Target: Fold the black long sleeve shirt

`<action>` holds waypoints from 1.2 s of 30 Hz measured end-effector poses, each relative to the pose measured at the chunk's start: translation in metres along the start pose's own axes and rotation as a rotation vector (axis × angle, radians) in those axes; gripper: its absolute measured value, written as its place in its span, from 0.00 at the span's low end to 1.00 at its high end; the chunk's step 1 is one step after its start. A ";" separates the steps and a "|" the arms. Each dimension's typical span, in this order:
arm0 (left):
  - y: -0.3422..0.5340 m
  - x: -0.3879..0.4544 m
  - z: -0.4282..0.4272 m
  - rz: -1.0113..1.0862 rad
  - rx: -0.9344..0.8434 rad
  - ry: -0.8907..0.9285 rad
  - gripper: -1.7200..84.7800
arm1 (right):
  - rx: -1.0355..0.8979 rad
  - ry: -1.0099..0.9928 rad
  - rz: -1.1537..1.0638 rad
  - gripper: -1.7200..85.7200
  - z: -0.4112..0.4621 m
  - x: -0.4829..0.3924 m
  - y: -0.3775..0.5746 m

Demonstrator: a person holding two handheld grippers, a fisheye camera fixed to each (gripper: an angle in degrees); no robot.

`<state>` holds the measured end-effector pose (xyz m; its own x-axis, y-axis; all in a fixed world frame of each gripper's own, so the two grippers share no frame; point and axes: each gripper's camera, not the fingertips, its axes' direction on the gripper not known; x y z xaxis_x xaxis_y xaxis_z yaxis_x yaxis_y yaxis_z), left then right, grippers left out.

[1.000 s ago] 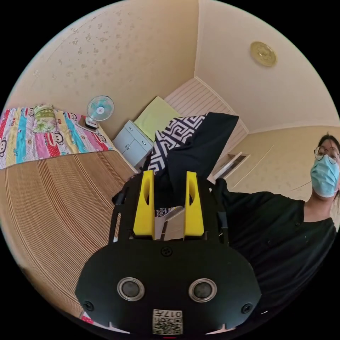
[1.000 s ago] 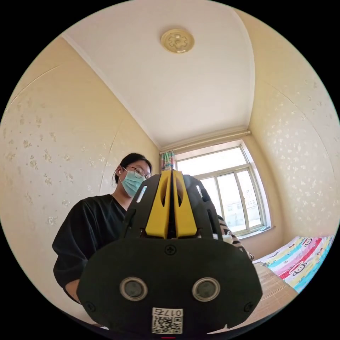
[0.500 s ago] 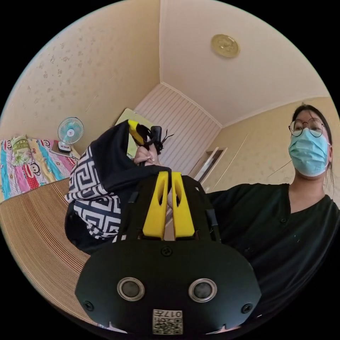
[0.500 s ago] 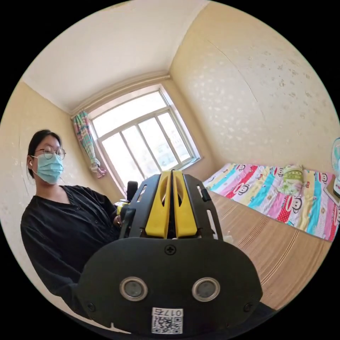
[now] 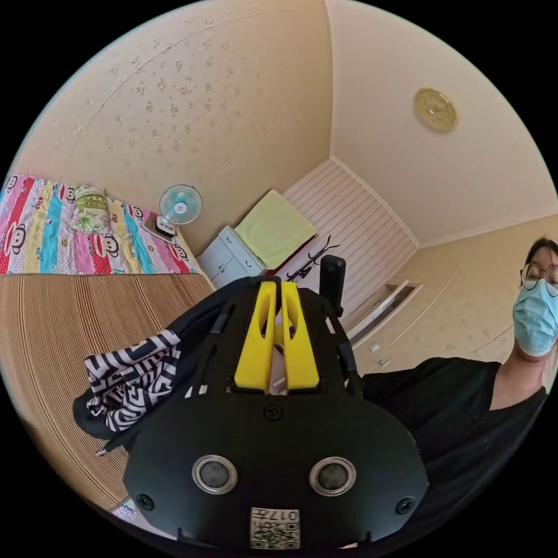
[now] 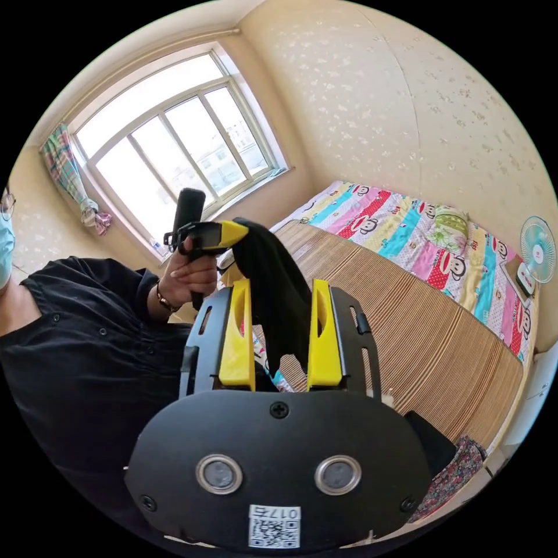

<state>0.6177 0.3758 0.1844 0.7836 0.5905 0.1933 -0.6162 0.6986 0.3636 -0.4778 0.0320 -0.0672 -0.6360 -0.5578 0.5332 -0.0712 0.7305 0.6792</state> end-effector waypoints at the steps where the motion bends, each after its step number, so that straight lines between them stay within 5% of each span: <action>1: -0.001 0.004 0.004 0.009 -0.016 0.001 0.01 | -0.004 0.001 0.010 0.18 0.014 -0.004 -0.001; 5: -0.010 0.033 0.015 0.126 -0.111 -0.018 0.02 | 0.133 0.034 0.040 0.11 0.018 -0.004 -0.004; 10: -0.011 0.055 -0.029 0.253 -0.025 0.008 0.08 | 0.280 0.029 -0.062 0.08 -0.036 0.002 -0.001; 18: 0.011 0.020 -0.079 0.146 0.007 -0.178 0.13 | 0.556 -0.299 -0.433 0.08 -0.148 0.013 0.012; 26: 0.033 -0.026 -0.048 0.037 -0.110 0.014 0.18 | 0.925 -0.682 -0.446 0.08 -0.205 0.088 0.027; 33: 0.033 -0.018 -0.014 0.092 -0.184 0.115 0.09 | 0.975 -0.804 -0.436 0.08 -0.202 0.121 0.026; 36: 0.032 -0.011 -0.038 0.129 -0.072 0.055 0.03 | 0.947 -0.784 -0.399 0.08 -0.201 0.132 0.027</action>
<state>0.5865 0.4073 0.1590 0.6933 0.6969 0.1836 -0.7171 0.6416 0.2723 -0.4092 -0.1008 0.1228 -0.7008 -0.6571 -0.2778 -0.6676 0.7413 -0.0692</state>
